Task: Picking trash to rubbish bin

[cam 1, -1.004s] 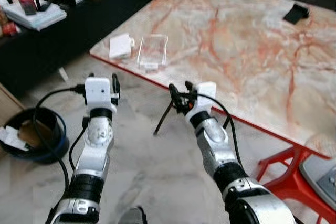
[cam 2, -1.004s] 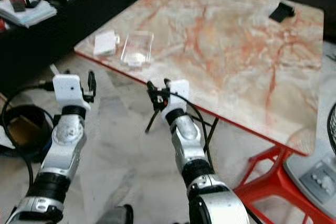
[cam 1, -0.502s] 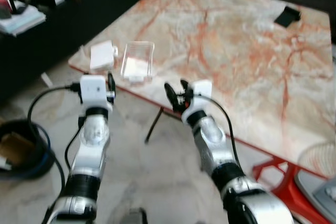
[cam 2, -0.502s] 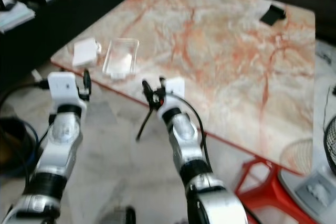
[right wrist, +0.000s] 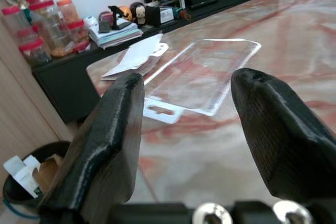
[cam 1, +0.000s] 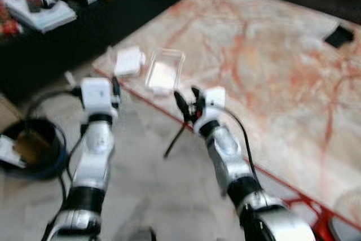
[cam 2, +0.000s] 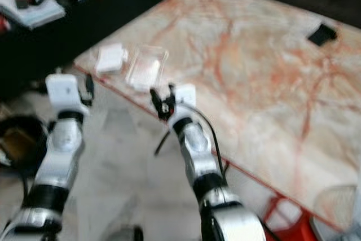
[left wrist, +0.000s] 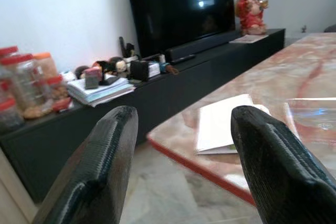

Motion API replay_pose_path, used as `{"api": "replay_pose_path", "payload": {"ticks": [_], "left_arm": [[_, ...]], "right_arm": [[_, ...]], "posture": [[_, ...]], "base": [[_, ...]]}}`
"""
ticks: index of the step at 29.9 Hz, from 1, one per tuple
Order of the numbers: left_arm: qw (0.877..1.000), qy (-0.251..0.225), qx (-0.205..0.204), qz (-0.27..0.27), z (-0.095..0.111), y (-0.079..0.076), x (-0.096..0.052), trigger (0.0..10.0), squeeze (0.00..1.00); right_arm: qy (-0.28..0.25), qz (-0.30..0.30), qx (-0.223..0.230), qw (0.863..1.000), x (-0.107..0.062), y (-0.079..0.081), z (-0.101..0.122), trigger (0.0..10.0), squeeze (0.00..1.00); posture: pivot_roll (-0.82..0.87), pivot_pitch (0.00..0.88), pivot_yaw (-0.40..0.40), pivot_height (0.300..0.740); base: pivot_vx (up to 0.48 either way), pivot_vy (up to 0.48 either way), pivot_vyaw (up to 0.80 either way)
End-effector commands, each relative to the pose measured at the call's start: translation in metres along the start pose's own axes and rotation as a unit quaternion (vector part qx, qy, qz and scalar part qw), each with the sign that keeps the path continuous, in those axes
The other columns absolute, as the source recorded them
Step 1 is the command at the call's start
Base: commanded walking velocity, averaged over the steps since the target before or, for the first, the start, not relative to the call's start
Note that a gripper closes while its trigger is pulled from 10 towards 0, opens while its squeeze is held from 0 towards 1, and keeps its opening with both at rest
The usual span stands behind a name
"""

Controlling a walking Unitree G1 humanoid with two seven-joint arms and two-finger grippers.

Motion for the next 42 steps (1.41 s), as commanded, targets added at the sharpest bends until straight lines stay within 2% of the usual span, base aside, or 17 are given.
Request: {"api": "replay_pose_path", "payload": {"ticks": [1, 9, 16, 18, 29, 33, 36, 42], "left_arm": [[0.999, -0.007, -0.009, -0.032, 0.004, -0.017, -0.005, 10.0, 0.00], [0.999, -0.001, -0.018, -0.037, 0.002, -0.020, -0.007, 10.0, 0.00], [0.999, 0.000, -0.016, -0.038, 0.002, -0.019, -0.005, 10.0, 0.00], [0.999, 0.000, -0.015, -0.038, 0.002, -0.018, -0.005, 10.0, 0.00], [0.999, 0.000, -0.014, -0.039, 0.002, -0.019, -0.005, 10.0, 0.00], [0.999, -0.003, -0.009, -0.046, 0.004, -0.022, -0.004, 10.0, 0.00], [0.998, 0.003, -0.038, -0.050, 0.009, -0.026, -0.002, 10.0, 0.00], [0.996, -0.011, -0.063, -0.056, 0.025, -0.026, 0.006, 10.0, 0.00]], "right_arm": [[-0.004, -0.011, 0.013, 1.000, 0.000, -0.003, 0.001, 10.0, 0.00], [-0.006, -0.016, 0.013, 1.000, 0.000, -0.005, 0.003, 10.0, 0.00], [-0.005, -0.017, 0.024, 1.000, 0.002, -0.004, 0.003, 10.0, 0.00], [-0.005, -0.014, 0.013, 1.000, 0.001, -0.003, 0.003, 10.0, 0.00], [-0.007, -0.014, 0.017, 1.000, 0.002, -0.002, 0.003, 10.0, 0.00], [-0.007, -0.014, 0.017, 1.000, 0.002, -0.002, 0.004, 10.0, 0.00], [-0.008, -0.013, 0.017, 1.000, 0.003, -0.001, 0.005, 10.0, 0.00], [-0.009, -0.016, 0.019, 1.000, 0.004, 0.000, 0.006, 10.0, 0.00]], "posture": [[0.13, 0.173, -0.042, 0.740], [0.13, 0.166, -0.042, 0.740], [0.13, 0.156, -0.040, 0.740], [0.13, 0.152, -0.040, 0.740], [0.13, 0.147, -0.039, 0.740], [0.13, 0.155, -0.041, 0.740], [0.12, 0.161, -0.042, 0.740], [0.13, 0.167, -0.039, 0.740]], "base": [[0.000, 0.000, 0.00], [0.000, 0.037, 0.00], [0.000, 0.475, -0.49], [0.000, 0.480, 0.00], [0.000, 0.480, 0.00], [0.000, 0.000, 0.00], [0.000, 0.000, 0.00], [0.000, 0.000, 0.00]]}}
Point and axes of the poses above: a point about 5 cm out from each wrist's last joint towards the gripper, its own x axis pointing out of the wrist towards the gripper, its own z axis along the axis of the wrist's last joint, y = z × x, the point moved 2 cm from there along x, pointing out of the wrist towards the gripper, and after that the axes turned 9 degrees about x, right-handed, at the moved point
